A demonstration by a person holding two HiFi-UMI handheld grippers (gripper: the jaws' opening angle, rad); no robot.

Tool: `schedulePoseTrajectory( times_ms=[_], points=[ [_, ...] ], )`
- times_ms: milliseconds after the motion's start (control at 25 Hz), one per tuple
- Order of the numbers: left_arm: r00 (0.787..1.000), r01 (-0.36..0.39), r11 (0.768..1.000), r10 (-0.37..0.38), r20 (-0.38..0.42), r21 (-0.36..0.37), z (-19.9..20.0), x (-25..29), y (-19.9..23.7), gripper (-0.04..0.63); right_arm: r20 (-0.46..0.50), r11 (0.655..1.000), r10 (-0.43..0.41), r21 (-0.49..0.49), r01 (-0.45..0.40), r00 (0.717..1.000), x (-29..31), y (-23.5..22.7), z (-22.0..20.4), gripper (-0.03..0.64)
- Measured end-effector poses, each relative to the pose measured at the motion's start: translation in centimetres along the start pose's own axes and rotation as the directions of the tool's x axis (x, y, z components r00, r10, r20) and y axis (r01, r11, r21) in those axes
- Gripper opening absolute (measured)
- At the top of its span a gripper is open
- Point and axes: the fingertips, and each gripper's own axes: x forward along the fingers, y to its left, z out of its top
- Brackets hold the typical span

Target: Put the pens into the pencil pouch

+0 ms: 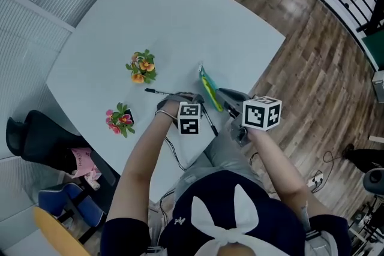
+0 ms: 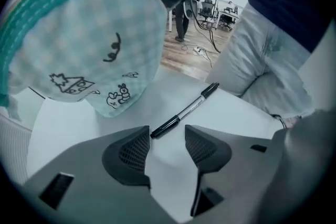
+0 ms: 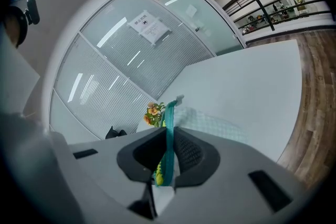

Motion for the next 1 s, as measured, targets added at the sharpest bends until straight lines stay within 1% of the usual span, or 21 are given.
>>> schedulePoseTrajectory(
  times_ms=[120, 200, 280, 320, 440, 640, 760, 880, 1000],
  points=[
    [1.000, 0.029, 0.999, -0.028, -0.011, 0.040, 0.0, 0.2, -0.1, 0.216, 0.003, 1.000, 0.000, 0.012, 0.000, 1.000, 0.1, -0.1, -0.1, 0.048],
    [0.999, 0.047, 0.998, -0.047, -0.011, 0.049, 0.1, 0.2, -0.4, 0.209, 0.004, 1.000, 0.000, 0.019, 0.000, 1.000, 0.0, -0.2, -0.2, 0.048],
    [0.997, 0.075, 0.996, -0.075, -0.008, 0.038, 0.1, 0.2, -0.8, 0.181, 0.005, 1.000, -0.001, 0.024, 0.001, 1.000, 0.0, -0.3, -0.3, 0.048],
    [0.996, 0.088, 0.996, -0.088, -0.005, 0.028, 0.2, 0.2, -1.0, 0.155, 0.006, 1.000, -0.002, 0.026, 0.002, 1.000, -0.1, -0.4, -0.3, 0.049],
    [0.995, 0.102, 0.995, -0.102, 0.004, -0.009, 0.1, 0.1, -1.3, 0.119, 0.007, 1.000, -0.005, 0.030, 0.004, 1.000, -0.1, -0.5, -0.3, 0.048],
    [0.995, 0.085, 0.989, -0.078, 0.057, -0.119, 0.2, -0.1, -1.8, 0.059, 0.007, 1.000, -0.006, 0.028, 0.006, 1.000, -0.1, -0.5, -0.1, 0.048],
    [0.993, 0.089, 0.976, -0.071, 0.095, -0.201, 0.2, -0.3, -2.5, 0.057, 0.008, 1.000, -0.009, 0.026, 0.009, 1.000, -0.3, -0.5, -0.1, 0.048],
    [0.990, 0.095, 0.951, -0.059, 0.130, -0.294, -0.2, -0.8, -3.0, 0.055, 0.008, 1.000, -0.011, 0.022, 0.011, 1.000, -0.3, -0.6, 0.1, 0.048],
    [0.985, 0.092, 0.914, -0.026, 0.168, -0.396, -0.8, -1.6, -3.4, 0.055, 0.007, 1.000, -0.014, 0.016, 0.014, 1.000, -0.4, -0.6, 0.0, 0.048]
  ],
)
